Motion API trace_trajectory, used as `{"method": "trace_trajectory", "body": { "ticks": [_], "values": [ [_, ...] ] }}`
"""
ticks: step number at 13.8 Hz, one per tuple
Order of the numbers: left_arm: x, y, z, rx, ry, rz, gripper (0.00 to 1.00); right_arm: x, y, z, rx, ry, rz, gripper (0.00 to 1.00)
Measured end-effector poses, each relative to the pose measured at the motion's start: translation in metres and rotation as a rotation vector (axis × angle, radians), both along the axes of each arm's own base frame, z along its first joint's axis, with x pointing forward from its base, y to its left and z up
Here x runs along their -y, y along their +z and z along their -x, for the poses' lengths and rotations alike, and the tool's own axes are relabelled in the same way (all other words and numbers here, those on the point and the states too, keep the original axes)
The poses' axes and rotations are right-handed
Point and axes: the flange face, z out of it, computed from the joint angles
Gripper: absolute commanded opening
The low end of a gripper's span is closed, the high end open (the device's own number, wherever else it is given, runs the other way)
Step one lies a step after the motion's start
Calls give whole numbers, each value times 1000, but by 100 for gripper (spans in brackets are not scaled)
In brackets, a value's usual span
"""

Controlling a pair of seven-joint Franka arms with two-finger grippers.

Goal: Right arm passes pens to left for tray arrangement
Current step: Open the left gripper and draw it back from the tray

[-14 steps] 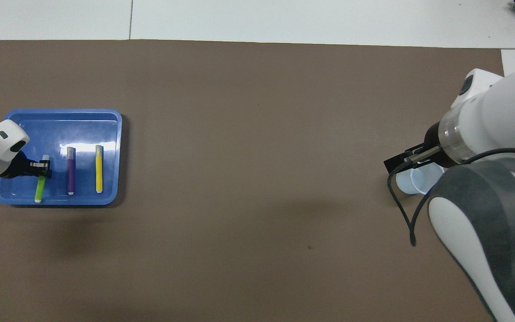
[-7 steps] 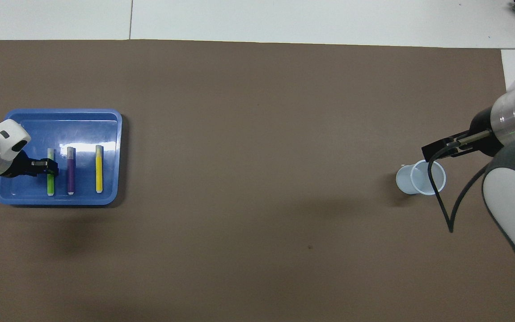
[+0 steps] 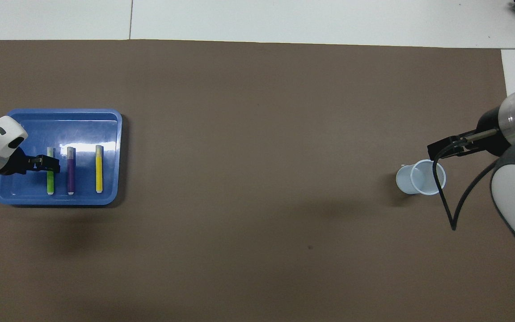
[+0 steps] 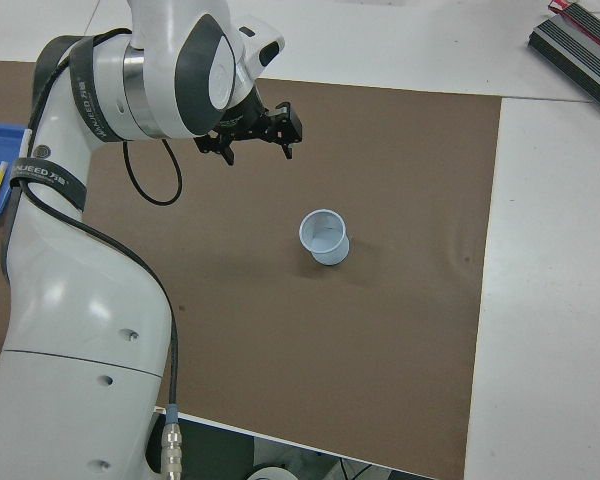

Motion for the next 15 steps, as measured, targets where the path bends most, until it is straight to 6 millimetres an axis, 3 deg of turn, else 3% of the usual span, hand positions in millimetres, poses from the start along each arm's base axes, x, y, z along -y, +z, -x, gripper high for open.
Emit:
{"method": "trace_trajectory", "body": {
  "ticks": [6,11,15],
  "values": [
    [2,37,-15,-29,4,6,100,-10,3,7,-30,16,2,100],
    [6,79,-32,2,38,-4,100,-22,3,10,-35,31,4,100],
    [32,127,-37,51,12,-13,100,-20,3,10,-35,27,4,100]
  ]
}}
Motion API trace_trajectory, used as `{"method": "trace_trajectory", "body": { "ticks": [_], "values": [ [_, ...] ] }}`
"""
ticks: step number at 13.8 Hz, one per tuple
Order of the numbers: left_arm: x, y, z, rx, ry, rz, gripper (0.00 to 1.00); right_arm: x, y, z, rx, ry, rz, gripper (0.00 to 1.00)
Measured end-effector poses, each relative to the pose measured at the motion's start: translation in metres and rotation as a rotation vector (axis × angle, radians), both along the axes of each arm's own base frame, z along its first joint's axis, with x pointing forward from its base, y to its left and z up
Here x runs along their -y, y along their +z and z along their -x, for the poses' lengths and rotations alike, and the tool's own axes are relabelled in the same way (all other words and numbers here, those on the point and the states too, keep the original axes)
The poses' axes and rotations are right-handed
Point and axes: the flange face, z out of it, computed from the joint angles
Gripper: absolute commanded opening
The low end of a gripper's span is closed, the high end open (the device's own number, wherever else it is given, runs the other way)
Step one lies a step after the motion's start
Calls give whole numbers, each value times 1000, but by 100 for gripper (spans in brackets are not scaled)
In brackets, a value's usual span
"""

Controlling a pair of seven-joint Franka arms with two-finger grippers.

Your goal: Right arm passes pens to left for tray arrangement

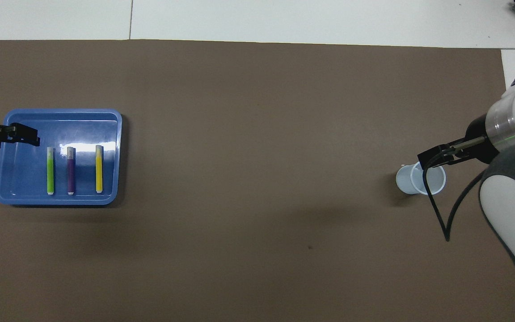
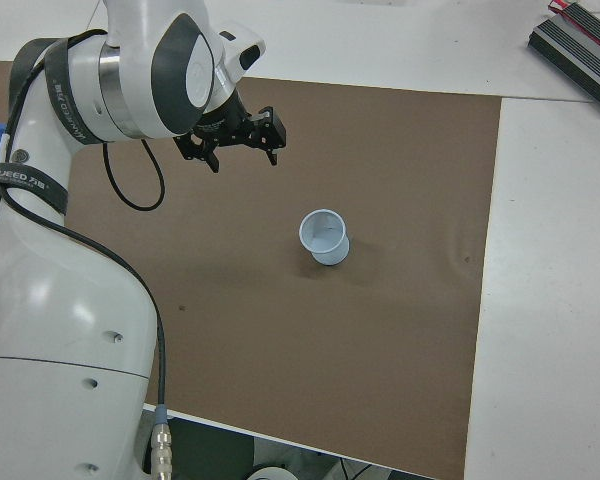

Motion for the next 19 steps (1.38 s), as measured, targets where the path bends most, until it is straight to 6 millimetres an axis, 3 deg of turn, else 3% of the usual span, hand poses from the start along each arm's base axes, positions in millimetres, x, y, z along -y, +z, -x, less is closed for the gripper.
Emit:
{"method": "trace_trajectory", "body": {
  "ticks": [3,6,8,13,19],
  "values": [
    [33,47,-1,35,6,-7,100,0,0,0,0,0,0,100],
    [64,74,-1,63,-7,-8,100,2,0,0,0,-4,0,100],
    [72,94,4,94,-9,3,100,7,0,-1,0,-13,0,100],
    [101,155,52,51,-35,25,100,11,0,-1,-1,-19,0,100],
    [110,194,93,8,-47,18,100,6,1,-1,2,-11,0,100]
  ]
}}
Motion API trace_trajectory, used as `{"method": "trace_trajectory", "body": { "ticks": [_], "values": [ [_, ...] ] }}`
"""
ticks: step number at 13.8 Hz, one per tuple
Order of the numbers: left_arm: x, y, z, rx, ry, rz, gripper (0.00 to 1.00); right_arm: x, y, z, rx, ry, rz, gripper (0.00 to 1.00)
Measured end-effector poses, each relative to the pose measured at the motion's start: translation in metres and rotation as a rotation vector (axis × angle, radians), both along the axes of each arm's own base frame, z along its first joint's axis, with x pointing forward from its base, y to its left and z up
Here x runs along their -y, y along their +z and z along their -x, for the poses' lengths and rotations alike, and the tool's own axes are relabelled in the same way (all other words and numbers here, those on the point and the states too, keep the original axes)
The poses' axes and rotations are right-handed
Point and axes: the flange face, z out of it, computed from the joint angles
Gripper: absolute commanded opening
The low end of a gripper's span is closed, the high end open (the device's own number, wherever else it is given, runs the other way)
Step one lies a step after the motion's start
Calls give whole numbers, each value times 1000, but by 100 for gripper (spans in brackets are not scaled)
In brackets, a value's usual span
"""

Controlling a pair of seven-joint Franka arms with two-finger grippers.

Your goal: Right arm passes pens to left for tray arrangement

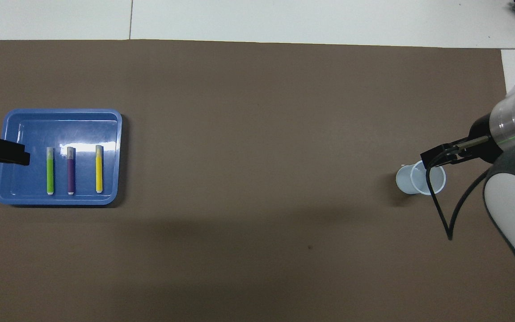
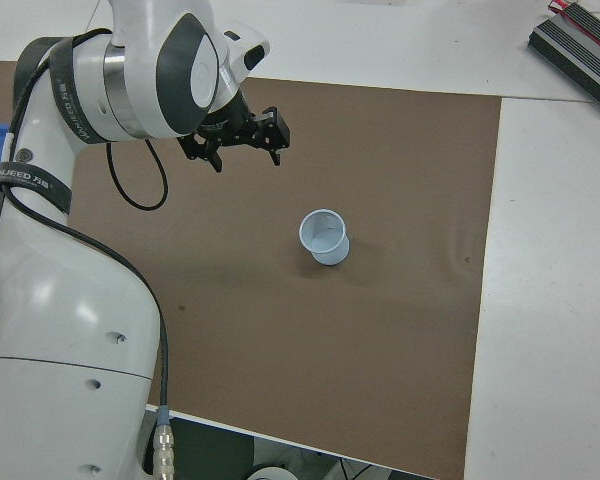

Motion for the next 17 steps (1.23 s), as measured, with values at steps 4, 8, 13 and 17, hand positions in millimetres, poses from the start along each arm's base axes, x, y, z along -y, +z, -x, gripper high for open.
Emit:
{"method": "trace_trajectory", "body": {
  "ticks": [4,8,13,17],
  "values": [
    [11,11,20,-29,1,-5,100,6,2,-3,23,-12,-2,100],
    [9,-8,20,-35,11,-6,100,17,-4,-7,26,-30,-3,100],
    [-5,-27,21,-30,32,11,100,23,-5,-8,23,-41,-3,100],
    [-7,-27,21,-28,34,13,100,23,-5,-8,24,-42,-3,100]
  ]
}}
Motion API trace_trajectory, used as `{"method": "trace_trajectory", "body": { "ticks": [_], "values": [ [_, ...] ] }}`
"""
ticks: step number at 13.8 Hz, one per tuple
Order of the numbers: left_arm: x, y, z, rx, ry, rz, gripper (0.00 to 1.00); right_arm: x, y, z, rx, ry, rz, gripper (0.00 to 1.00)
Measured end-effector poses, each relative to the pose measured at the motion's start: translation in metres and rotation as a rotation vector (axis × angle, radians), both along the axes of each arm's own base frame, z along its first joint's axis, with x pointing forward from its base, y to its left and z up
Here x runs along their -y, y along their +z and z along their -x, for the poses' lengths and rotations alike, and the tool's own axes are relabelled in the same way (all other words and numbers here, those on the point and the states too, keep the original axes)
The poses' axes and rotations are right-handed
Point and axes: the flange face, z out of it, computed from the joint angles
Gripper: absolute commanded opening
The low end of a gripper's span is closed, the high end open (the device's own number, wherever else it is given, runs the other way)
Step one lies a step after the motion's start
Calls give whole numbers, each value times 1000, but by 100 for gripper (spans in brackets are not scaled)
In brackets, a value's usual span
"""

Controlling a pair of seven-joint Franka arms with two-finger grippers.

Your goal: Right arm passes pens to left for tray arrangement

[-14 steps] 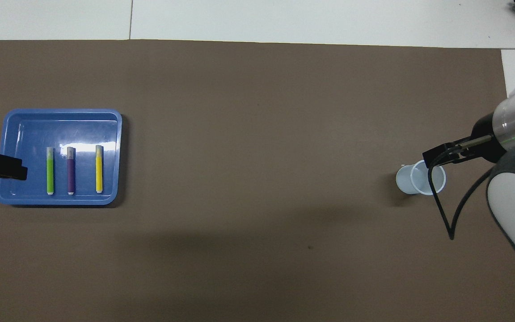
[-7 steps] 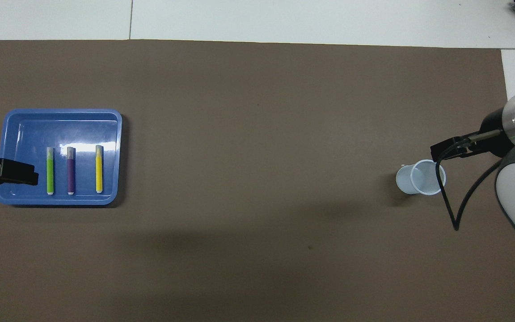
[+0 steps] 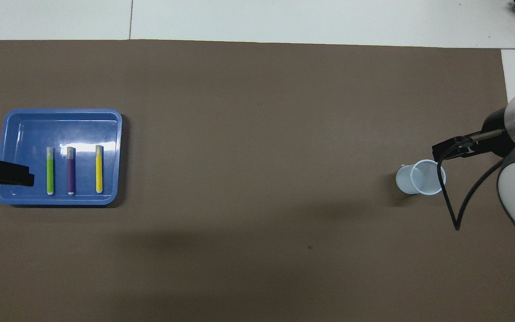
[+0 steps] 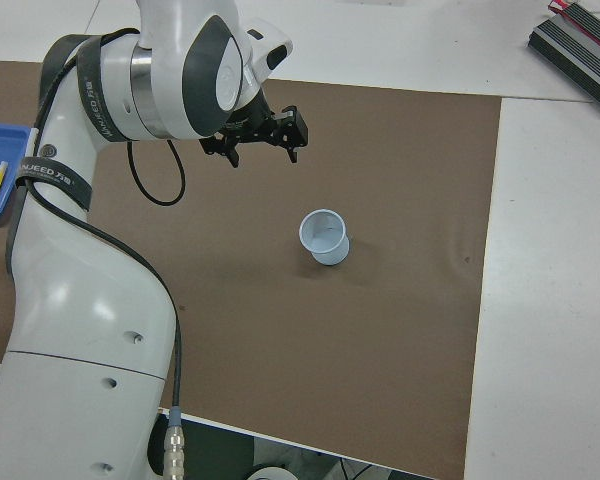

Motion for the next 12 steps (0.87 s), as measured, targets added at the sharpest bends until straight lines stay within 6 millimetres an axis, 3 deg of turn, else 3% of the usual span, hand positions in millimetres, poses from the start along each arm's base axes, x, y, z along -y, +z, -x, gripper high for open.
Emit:
{"method": "trace_trajectory", "body": {
  "ticks": [5,12],
  "values": [
    [14,0,0,4,-27,-3,100,1,1,0,1,-1,0,100],
    [12,1,-2,18,4,-3,100,2,1,0,1,-3,0,100]
  ]
}}
